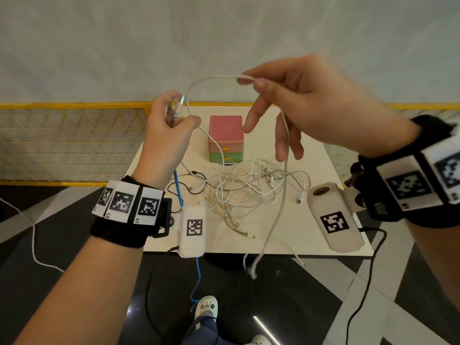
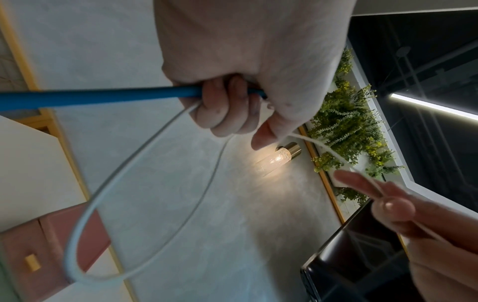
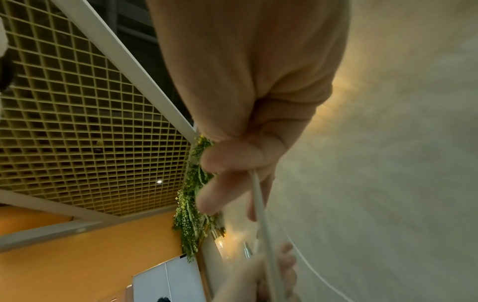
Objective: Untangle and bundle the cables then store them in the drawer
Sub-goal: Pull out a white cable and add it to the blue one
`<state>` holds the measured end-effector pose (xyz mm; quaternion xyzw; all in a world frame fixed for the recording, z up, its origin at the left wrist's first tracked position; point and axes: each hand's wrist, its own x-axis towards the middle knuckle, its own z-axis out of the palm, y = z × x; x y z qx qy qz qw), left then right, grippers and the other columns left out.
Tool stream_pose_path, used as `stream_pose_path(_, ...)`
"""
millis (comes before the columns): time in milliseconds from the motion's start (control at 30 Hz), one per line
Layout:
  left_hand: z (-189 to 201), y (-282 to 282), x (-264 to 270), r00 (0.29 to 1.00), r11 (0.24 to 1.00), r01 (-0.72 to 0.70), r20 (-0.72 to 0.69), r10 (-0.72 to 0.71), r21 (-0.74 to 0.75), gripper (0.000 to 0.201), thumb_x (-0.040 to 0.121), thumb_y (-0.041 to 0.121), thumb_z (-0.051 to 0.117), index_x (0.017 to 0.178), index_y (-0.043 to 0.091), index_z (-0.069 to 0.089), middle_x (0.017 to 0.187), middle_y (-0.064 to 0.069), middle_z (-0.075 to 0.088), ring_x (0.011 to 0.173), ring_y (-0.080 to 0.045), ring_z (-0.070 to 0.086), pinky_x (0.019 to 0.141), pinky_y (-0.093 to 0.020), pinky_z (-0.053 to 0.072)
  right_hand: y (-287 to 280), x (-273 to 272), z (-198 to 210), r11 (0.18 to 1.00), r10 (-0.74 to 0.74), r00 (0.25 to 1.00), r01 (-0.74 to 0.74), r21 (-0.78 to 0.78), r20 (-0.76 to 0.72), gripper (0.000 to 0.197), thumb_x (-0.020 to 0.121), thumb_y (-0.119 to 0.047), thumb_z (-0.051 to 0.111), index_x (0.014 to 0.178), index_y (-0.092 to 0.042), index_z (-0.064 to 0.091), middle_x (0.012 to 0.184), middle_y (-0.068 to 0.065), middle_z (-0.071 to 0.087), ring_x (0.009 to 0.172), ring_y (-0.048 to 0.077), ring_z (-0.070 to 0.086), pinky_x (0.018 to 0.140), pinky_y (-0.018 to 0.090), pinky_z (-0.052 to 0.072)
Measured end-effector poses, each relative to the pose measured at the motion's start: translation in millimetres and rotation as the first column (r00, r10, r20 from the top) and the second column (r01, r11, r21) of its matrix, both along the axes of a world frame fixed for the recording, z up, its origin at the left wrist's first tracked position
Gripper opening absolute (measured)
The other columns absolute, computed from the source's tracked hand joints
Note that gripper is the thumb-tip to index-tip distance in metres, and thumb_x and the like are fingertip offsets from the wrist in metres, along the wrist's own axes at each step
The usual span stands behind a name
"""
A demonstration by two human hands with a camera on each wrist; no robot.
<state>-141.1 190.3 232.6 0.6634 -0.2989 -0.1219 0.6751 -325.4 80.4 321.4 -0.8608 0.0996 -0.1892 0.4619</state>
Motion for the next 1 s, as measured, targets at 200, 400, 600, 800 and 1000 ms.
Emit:
stream_pose_path(200, 3, -3, -22, 0.986, 0.991, 0.133, 0.098, -0.134, 0.024, 0.018, 0.099, 0.022, 0.053, 0.114, 0.03, 0.06, 0.054, 0.012, 0.038, 0.041, -0.005, 0.031, 0.042, -0.018, 0.028, 1, 0, -36, 0.999, 0.02, 0.932, -0.034, -0.032, -0.362, 0.034, 0.1, -0.029, 0.042, 0.114, -0.002, 0.058, 0.089, 0.008, 0.072, 0.058, 0.023, 0.07, 0.039, 0.031, 0.053)
stream_pose_path(400, 12, -2, -45, 0.917, 0.917, 0.385, 0.072, -0.392, 0.101, 0.051, 0.106, 0.037, 0.033, 0.083, 0.015, 0.073, 0.051, 0.004, 0.025, 0.042, -0.012, 0.026, 0.043, -0.021, 0.026, -11, -3, -59, 0.873, -0.144, 0.9, -0.08, -0.481, -0.412, 0.044, 0.094, -0.043, 0.048, 0.13, -0.018, 0.056, 0.13, 0.0, 0.06, 0.112, 0.015, 0.059, 0.097, 0.032, 0.046)
stream_pose_path(600, 30, -9, -67, 0.832, 0.864, 0.441, 0.249, -0.495, 0.242, 0.058, 0.105, 0.046, 0.022, 0.089, 0.033, 0.076, 0.099, -0.029, 0.066, 0.101, -0.033, 0.064, 0.103, -0.035, 0.044, -2, 3, -80, 0.947, 0.205, 0.94, -0.261, -0.187, -0.274, 0.043, 0.097, -0.03, 0.049, 0.13, -0.003, 0.051, 0.131, 0.007, 0.058, 0.12, 0.012, 0.054, 0.104, 0.025, 0.042)
stream_pose_path(800, 26, -22, -79, 0.839, 0.841, 0.436, 0.193, -0.509, 0.321, 0.037, 0.104, 0.037, 0.04, 0.113, 0.018, 0.07, 0.094, -0.001, 0.073, 0.062, -0.003, 0.067, 0.048, -0.021, 0.051, 13, 5, -97, 0.951, 0.21, 0.976, -0.216, 0.222, 0.048, 0.02, 0.101, -0.003, 0.029, 0.1, 0.006, 0.047, 0.076, 0.011, 0.053, 0.064, 0.017, 0.058, 0.08, 0.045, 0.057)
stream_pose_path(1000, 18, -30, -78, 0.884, 0.901, 0.434, 0.2, -0.423, -0.014, 0.019, 0.106, 0.017, 0.035, 0.098, 0.015, 0.052, 0.063, -0.001, 0.04, 0.062, -0.021, 0.055, 0.055, -0.009, 0.045, 10, 5, -107, 0.926, 0.144, 0.988, -0.153, 0.345, 0.051, 0.024, 0.104, -0.014, 0.025, 0.087, -0.021, 0.04, 0.062, -0.003, 0.028, 0.047, 0.005, 0.029, 0.045, 0.028, 0.04)
